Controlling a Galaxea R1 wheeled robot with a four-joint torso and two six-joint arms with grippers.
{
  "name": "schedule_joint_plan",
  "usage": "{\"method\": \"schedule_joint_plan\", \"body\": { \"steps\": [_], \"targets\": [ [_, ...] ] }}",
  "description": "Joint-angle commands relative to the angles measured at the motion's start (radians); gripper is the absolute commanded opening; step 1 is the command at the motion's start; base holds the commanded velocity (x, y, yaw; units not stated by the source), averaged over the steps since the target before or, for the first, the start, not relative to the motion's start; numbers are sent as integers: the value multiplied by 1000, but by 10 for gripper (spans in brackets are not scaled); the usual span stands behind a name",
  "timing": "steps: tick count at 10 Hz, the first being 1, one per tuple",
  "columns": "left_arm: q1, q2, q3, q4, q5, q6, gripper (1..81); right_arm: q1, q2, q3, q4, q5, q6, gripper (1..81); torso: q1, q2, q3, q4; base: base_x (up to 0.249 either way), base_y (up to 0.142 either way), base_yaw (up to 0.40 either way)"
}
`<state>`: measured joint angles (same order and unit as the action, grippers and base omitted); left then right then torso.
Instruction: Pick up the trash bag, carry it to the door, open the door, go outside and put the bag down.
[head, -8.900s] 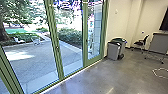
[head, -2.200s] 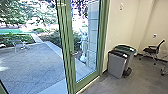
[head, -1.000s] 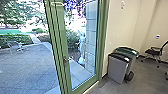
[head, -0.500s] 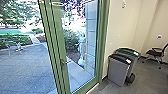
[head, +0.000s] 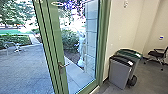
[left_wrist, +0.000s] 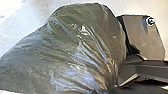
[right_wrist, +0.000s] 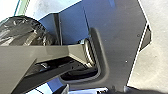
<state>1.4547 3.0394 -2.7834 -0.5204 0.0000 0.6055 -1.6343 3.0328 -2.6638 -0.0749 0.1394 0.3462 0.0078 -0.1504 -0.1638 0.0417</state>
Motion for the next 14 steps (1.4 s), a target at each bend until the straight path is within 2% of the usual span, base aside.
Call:
{"method": "schedule_joint_plan", "body": {
  "steps": [1,14],
  "targets": [
    [-55,-3,-2,-6,58,8,10,32,5,6,-8,-49,-9,811,0,0,0,0,159,0,0],
    [-55,-3,-2,-1,60,8,10,29,13,-1,-5,-49,-24,811,0,0,0,0,151,0,0]
  ]
}}
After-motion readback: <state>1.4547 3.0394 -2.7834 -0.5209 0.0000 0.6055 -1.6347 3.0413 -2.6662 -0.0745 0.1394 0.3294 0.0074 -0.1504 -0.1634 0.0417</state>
